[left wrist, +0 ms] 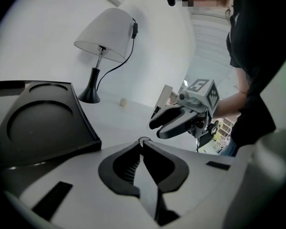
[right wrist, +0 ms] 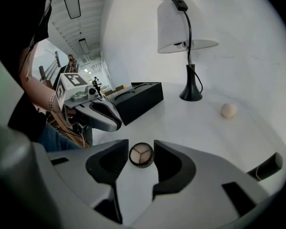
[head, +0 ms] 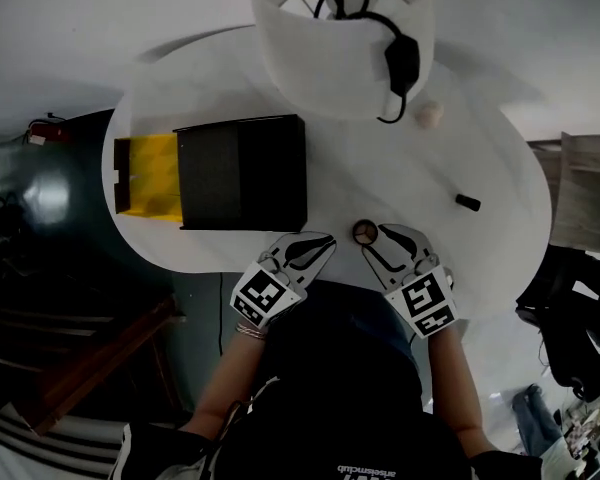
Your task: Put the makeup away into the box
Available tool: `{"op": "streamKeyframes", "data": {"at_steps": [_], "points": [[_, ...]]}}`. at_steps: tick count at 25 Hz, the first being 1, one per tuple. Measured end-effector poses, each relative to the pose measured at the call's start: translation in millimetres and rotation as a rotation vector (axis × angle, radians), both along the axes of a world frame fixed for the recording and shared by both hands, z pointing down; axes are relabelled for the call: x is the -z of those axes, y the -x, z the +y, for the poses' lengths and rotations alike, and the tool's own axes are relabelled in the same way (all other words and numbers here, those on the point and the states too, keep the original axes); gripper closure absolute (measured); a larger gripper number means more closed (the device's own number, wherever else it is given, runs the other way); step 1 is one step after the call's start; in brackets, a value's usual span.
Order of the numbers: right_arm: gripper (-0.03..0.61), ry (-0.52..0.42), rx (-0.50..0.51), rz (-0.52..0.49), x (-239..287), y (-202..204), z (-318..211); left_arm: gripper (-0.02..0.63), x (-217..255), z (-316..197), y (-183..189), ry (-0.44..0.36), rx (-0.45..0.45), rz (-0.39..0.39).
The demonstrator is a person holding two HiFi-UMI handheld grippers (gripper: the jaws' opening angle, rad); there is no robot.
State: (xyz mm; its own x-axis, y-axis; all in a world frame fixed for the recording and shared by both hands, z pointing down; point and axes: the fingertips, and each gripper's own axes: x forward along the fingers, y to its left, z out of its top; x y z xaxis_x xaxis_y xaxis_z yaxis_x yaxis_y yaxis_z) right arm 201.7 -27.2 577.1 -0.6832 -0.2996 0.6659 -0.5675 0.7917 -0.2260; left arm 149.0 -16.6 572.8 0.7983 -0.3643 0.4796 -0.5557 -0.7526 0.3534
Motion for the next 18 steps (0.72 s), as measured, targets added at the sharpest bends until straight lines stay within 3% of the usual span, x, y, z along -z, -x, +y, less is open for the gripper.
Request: {"op": "streamKeyframes", "data": {"at_steps": [9,13,18], "points": [[0.353,0.003,0.062,0.109,-22.8,2.4,5.0,0.597,-8.2,3.7,-2.9,0.018,-0.001,-0.012],[0.344,0.012,0.065,0.115,-29.8,9.8,4.5,0.518,-14.6,9.8,-3.5,0.042,-0.035,-0.039],[0.344,0.02,0.061,0.134,-37.2,14.9,4.5,0.517,-11.7,12.6,-3.0,0.045,-0.023,-0.032]]}}
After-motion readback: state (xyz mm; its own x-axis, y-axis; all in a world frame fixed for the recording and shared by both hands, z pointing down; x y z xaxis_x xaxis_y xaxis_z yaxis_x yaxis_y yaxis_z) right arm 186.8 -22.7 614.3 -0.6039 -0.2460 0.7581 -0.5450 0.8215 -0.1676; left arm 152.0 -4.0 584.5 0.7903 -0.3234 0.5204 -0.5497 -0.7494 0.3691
